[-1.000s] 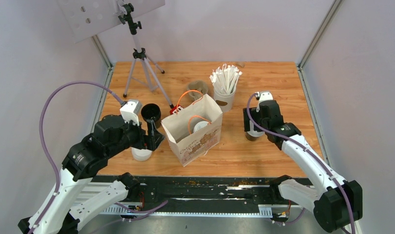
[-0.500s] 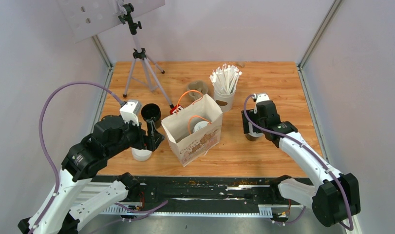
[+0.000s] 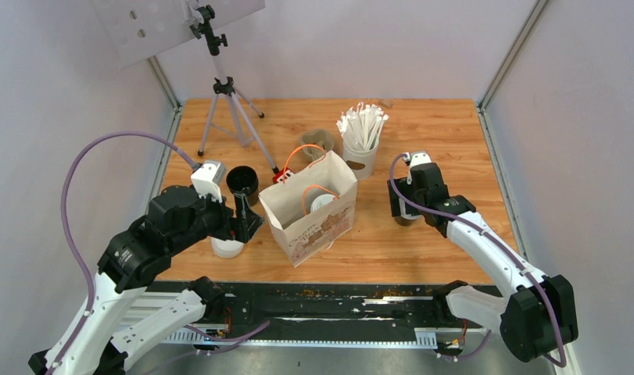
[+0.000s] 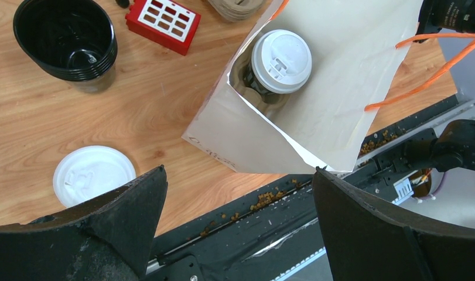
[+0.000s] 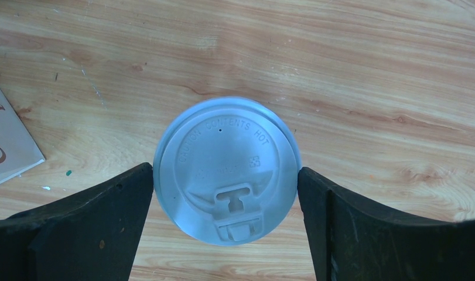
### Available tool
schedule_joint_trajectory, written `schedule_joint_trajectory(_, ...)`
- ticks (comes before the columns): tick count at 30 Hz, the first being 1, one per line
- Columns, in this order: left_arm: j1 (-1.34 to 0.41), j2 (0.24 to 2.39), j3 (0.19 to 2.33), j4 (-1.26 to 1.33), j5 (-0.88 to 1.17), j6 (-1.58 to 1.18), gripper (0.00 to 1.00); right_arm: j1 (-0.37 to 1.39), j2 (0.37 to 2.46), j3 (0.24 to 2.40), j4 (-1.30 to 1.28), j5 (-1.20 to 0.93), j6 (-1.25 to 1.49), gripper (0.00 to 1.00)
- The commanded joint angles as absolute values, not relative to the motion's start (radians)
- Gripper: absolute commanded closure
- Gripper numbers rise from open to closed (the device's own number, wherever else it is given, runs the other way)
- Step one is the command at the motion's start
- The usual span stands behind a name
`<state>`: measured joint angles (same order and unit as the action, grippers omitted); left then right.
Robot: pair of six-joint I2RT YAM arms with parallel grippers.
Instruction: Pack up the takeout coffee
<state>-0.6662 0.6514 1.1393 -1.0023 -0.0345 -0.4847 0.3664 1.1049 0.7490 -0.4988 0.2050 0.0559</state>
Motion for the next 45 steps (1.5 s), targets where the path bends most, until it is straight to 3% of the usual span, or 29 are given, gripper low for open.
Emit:
schedule_joint_trajectory(1,-0.667,0.644,1.137,-0.967,-0.036,-0.481,0.00,0.371,1.110,0.753,-0.456,0.205,0.044,0.09)
schedule_joint_trajectory(7,-0.667,0.646,1.145,-0.984,-0.064,-0.487,0.00,0.371,1.111,0.751,-0.444,0.190,0.051,0.15)
schedule_joint_trajectory(12,-0.666,0.642,1.141,-0.976,-0.062,-0.495,0.00,0.371,1.111,0.772,-0.465,0.192,0.065,0.03)
schedule_joint_trajectory(17,-0.666,0.641,1.140,-0.978,-0.061,-0.496,0.00,0.371,1.098,0.786,-0.473,0.197,0.073,0.02)
schedule_joint_trajectory(24,-0.666,0.640,1.146,-0.989,-0.075,-0.499,0.00,0.370,1.084,0.798,-0.474,0.184,0.090,0.09)
schedule_joint_trajectory(39,-0.666,0.645,1.165,-1.003,-0.090,-0.491,0.00,0.356,1.129,0.775,-0.486,0.206,0.092,0.11)
schedule_joint_trajectory(45,-0.666,0.646,1.166,-1.009,-0.087,-0.497,0.00,0.352,1.121,0.758,-0.474,0.203,0.082,0.21)
